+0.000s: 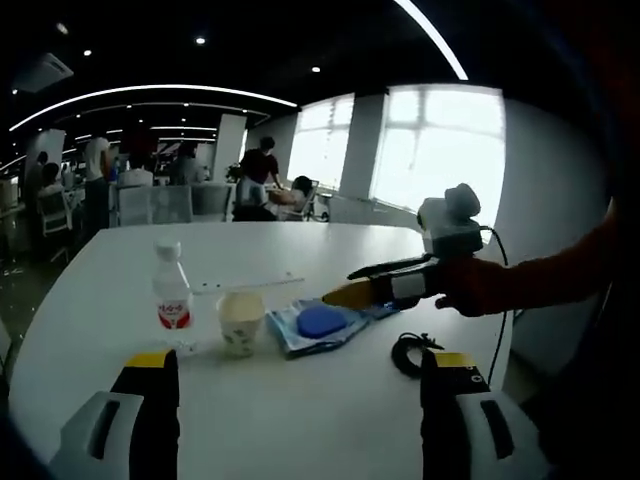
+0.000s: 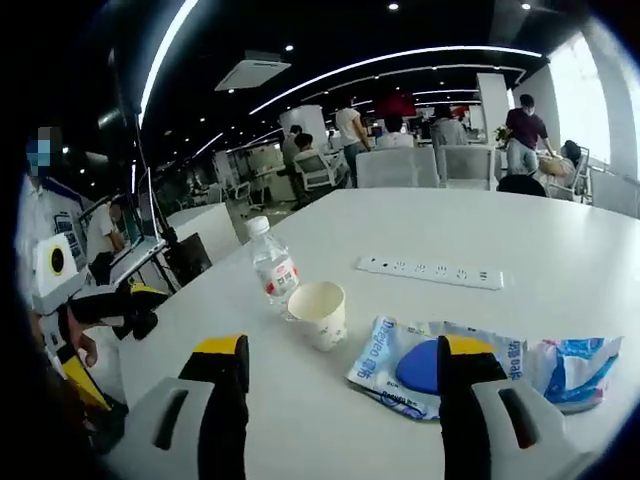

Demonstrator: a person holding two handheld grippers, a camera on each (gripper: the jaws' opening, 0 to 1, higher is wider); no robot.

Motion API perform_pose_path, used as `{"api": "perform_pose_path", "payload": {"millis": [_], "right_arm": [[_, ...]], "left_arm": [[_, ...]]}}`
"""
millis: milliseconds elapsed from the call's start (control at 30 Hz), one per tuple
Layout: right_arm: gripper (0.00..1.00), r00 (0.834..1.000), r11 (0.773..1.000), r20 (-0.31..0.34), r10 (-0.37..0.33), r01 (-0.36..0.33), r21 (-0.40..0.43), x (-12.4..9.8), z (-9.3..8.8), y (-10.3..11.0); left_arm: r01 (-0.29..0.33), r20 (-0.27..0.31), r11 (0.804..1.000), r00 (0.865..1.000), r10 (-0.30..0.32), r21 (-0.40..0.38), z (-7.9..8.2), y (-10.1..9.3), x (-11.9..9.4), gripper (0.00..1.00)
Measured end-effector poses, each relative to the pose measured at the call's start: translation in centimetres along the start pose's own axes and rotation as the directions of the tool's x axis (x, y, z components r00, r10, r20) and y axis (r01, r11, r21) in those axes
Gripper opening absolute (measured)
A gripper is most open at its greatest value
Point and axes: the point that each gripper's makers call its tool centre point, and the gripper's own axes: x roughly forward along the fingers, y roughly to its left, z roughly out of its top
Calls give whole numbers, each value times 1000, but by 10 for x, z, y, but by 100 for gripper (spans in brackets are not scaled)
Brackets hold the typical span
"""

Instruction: Arrange the tabletop items into an orderly group along one side of the table until the central work area is clear of visible clutter.

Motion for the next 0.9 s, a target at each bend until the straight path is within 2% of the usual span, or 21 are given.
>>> {"api": "perform_pose_path", "payload": {"millis": [267, 433, 733, 900], "right_arm": [[82, 997, 999, 50, -54, 54, 5, -42, -1, -16], [86, 992, 995, 77, -100, 102, -23, -68, -5, -30], [90, 983, 986, 77, -167, 169, -9, -113, -22, -54], [91, 976, 979, 79, -201, 202, -13, -135, -25, -59]], "left_arm": [[42, -17, 999, 999, -41, 27, -1, -20, 9, 100], [66, -27, 997, 997, -65, 37, -1, -37, 12, 100], [92, -33, 994, 995, -91, 51, -2, -61, 17, 100], [107, -36, 992, 994, -105, 62, 1, -75, 21, 100]]}}
